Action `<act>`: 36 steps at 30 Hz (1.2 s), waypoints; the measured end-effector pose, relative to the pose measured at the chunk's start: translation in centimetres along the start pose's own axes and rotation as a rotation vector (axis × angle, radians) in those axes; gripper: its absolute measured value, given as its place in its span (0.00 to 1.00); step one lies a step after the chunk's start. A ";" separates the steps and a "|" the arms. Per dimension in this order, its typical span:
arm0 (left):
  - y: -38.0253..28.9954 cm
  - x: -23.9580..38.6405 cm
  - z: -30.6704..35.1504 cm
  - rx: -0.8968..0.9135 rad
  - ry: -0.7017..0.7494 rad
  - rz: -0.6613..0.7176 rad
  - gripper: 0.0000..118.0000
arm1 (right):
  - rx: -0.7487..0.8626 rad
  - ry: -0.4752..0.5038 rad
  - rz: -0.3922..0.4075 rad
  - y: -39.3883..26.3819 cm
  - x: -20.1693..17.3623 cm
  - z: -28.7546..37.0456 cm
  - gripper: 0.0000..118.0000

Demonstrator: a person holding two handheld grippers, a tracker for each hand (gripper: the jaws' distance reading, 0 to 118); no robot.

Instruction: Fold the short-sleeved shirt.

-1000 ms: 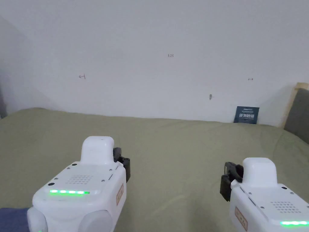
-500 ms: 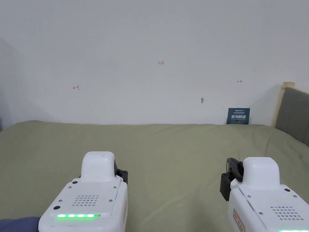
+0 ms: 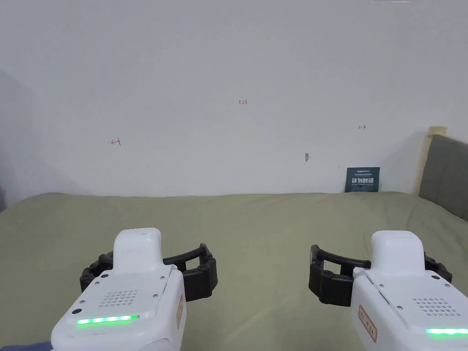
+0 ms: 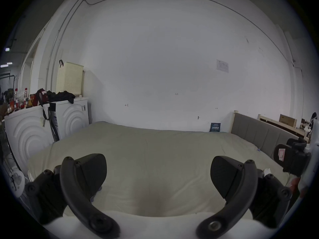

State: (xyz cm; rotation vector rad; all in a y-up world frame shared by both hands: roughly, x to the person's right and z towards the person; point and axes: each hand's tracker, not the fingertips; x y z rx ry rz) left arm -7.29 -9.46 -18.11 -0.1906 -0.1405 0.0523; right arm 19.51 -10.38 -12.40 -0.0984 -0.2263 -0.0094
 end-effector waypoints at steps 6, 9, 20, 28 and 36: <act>-0.7 0.6 0.7 0.000 0.007 -0.037 1.00 | 0.006 0.051 0.036 0.3 -0.2 0.9 1.00; -0.3 0.0 1.0 0.004 -0.005 -0.007 1.00 | -0.017 0.033 0.007 0.8 -0.7 0.9 1.00; -0.2 0.6 1.6 -0.019 -0.012 -0.019 1.00 | -0.041 -0.098 0.081 1.2 -2.2 1.5 1.00; 0.0 0.9 1.8 -0.016 -0.032 -0.013 1.00 | -0.036 -0.086 -0.029 1.6 -1.3 1.2 1.00; 0.2 0.7 2.1 -0.012 -0.015 -0.014 1.00 | 0.004 -0.108 0.083 1.4 -2.1 2.0 1.00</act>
